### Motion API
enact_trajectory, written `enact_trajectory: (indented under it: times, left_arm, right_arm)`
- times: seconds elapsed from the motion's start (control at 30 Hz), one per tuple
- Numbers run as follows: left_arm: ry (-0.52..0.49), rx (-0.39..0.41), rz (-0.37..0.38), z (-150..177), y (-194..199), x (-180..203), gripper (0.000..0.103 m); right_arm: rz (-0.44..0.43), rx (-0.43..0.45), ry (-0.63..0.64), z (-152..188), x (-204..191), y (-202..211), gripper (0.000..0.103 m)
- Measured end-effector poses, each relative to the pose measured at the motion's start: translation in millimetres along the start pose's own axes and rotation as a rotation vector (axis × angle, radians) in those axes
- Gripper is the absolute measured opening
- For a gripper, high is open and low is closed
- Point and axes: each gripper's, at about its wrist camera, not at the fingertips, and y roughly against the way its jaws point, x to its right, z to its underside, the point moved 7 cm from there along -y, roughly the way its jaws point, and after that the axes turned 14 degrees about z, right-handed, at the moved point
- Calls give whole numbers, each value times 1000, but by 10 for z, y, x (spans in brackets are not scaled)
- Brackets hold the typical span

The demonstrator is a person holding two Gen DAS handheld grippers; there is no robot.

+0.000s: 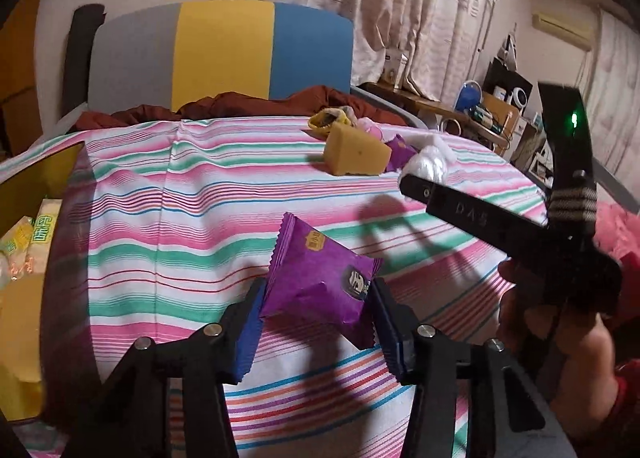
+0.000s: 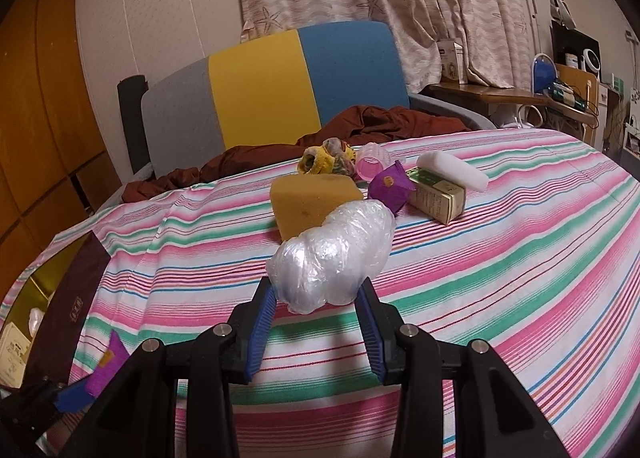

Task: Organize objects
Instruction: 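Lower the purple packet and plastic bundle into the gold tray, open both grippers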

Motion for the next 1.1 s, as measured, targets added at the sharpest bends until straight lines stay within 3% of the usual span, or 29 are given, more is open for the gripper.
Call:
enact_trajectory:
  times: [0.2,0.43,0.7,0.9,1.1]
  left_arm:
    - [73,107,8,-204,348,-84,50]
    - [136,225,-78,-310,964,-368,50]
    - [285,254,-254,-98,1483,-1031,50]
    - [370,237,-366,137,1660,-1394,50]
    - [429,204,-399,336,1668,-1552,56]
  right_arm:
    - [1,13,43,9,-84,33,41]
    - [-6,31,86,22,-176,65,41]
    - [-3,23,97,34,-202,50,41]
    - [8,31,132,46,-265,65,41]
    - [4,42,184,56,-361,93,41]
